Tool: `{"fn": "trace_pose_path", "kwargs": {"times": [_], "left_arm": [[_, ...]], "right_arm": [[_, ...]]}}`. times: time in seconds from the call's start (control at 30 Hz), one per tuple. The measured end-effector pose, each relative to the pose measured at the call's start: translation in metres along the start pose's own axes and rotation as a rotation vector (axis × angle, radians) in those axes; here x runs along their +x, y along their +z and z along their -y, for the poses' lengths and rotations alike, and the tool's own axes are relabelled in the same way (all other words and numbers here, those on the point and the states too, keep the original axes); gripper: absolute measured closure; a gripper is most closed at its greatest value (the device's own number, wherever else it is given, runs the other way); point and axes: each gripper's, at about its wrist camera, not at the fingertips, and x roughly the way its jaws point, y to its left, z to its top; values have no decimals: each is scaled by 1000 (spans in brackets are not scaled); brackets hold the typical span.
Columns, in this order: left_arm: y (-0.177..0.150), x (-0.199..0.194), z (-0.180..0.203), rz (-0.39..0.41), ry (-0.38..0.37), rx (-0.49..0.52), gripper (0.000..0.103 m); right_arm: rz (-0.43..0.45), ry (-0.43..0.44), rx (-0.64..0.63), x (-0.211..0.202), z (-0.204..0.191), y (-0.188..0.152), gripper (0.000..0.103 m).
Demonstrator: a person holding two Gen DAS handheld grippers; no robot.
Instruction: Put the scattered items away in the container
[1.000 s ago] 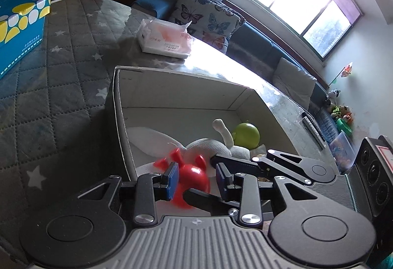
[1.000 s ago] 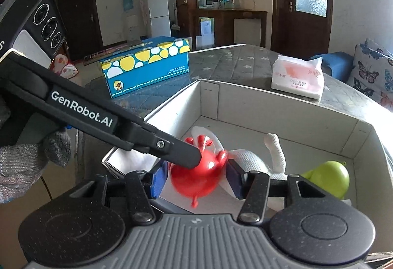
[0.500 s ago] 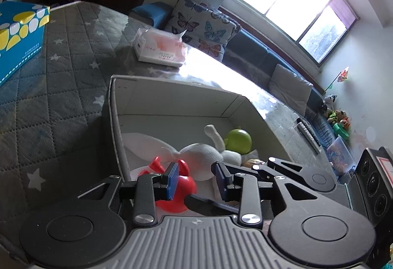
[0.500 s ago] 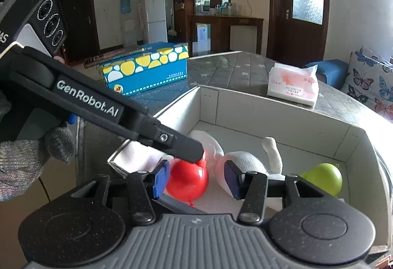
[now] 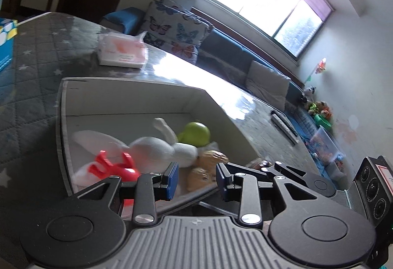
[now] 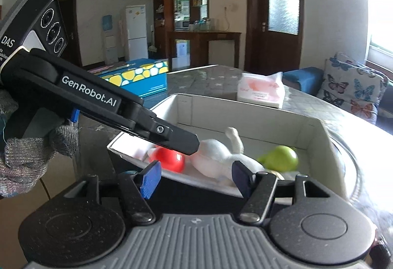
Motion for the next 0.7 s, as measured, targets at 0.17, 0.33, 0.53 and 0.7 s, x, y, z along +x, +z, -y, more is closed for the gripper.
{"fn": "trace_pose_path", "kwargs": {"times": [0.17,0.33,0.53,0.7], "left_arm": [[-5,11,21,-14,-42,36,68],[-15,31,38,-54,-82,62,68],[-28,59,53,-117,-117,65,68],[-33,75,61,-140,-118,60,68]], "right_arm": [[19,-67,25,-24,11,-14,34],[8,-149,64,-45,30,-35,34],[-5,-268,108,-63,54,-56,26],[14,-370,128,-73,81,-64,20]]}}
